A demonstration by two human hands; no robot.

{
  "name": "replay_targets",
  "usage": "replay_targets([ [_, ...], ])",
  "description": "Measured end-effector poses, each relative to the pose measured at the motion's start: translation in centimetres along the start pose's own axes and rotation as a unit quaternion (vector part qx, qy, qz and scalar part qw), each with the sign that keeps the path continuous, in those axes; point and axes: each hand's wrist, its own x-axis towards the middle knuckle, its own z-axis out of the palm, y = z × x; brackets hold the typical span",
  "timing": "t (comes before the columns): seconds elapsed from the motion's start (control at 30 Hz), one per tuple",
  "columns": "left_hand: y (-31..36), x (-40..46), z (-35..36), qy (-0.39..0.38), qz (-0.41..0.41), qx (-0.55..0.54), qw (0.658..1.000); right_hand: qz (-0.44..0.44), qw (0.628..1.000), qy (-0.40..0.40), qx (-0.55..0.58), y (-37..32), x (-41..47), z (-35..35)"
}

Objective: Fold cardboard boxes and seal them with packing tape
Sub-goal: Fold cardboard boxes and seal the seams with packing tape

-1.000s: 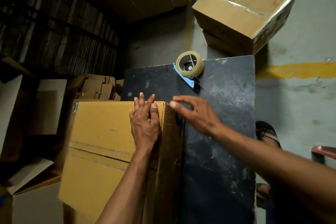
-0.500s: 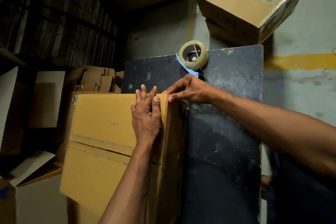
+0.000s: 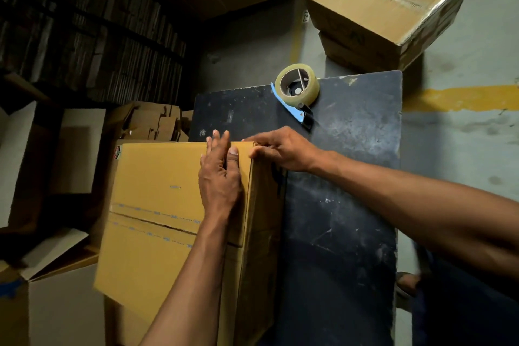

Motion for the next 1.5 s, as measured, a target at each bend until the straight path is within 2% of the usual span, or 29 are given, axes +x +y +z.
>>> replay_targets([
  [0.1,-0.2,-1.9,-1.4,0.052,0.005,-0.008,0.999,-0.063,0.992,0.032,-0.102,0.5,1.3,-0.1],
  [0.2,-1.6,-5.1,-3.4,0.046,0.003,0.017,0.999,-0.068,0.984,0.033,-0.158,0.6,4.5,-0.6],
  [0.4,-5.2,-12.7,-6.0,0.043,-0.039,0.034,0.998,-0.046,0.994,-0.042,-0.090,-1.8,5.4,-1.2],
  [0.53,-6.6,-14.3,-4.8,0.021,-0.026,0.073,0.997,-0.054,0.995,-0.043,-0.068,-0.7,4.8,0.4],
  [0.6,-6.5,-14.2,-4.5,0.026,-0.023,0.073,0.997,-0.037,0.994,-0.059,-0.085,-0.6,5.5,-0.1],
  [0.7,-6.8,-14.3,-4.6,0.030,-0.016,0.071,0.997,-0.052,0.977,-0.127,-0.163,-0.6,5.2,-1.1],
  [0.77,-6.9,-14.4,-4.4,0.034,-0.021,0.067,0.997,-0.071,0.980,-0.103,-0.153,-1.0,3.9,-0.4],
  [0.83,-6.9,-14.2,-4.1,0.040,-0.019,0.064,0.997,-0.091,0.985,-0.033,-0.144,-2.2,2.7,1.3],
  [0.93,-6.8,-14.1,-4.3,0.040,-0.025,0.066,0.997,-0.158,0.948,0.002,-0.276,-3.1,1.0,4.6],
  [1.07,-7.2,-14.1,-4.2,0.044,-0.022,0.074,0.996,-0.137,0.923,-0.032,-0.358,-1.3,-1.6,5.2],
  [1.17,-7.3,-14.1,-4.0,0.051,-0.021,0.077,0.995,-0.155,0.903,-0.058,-0.397,-1.9,-2.8,4.4],
  [1.33,-7.4,-14.3,-4.2,0.052,-0.003,0.074,0.996,-0.281,0.863,-0.069,-0.413,-5.5,-6.3,9.0],
  [1.4,-7.2,-15.0,-4.5,0.087,0.023,0.089,0.992,-0.306,0.851,-0.075,-0.420,-5.2,-7.3,11.3],
  [1.5,-6.8,-17.3,-5.9,0.133,0.045,0.092,0.986,-0.304,0.844,-0.079,-0.434,-3.9,-7.7,10.9],
])
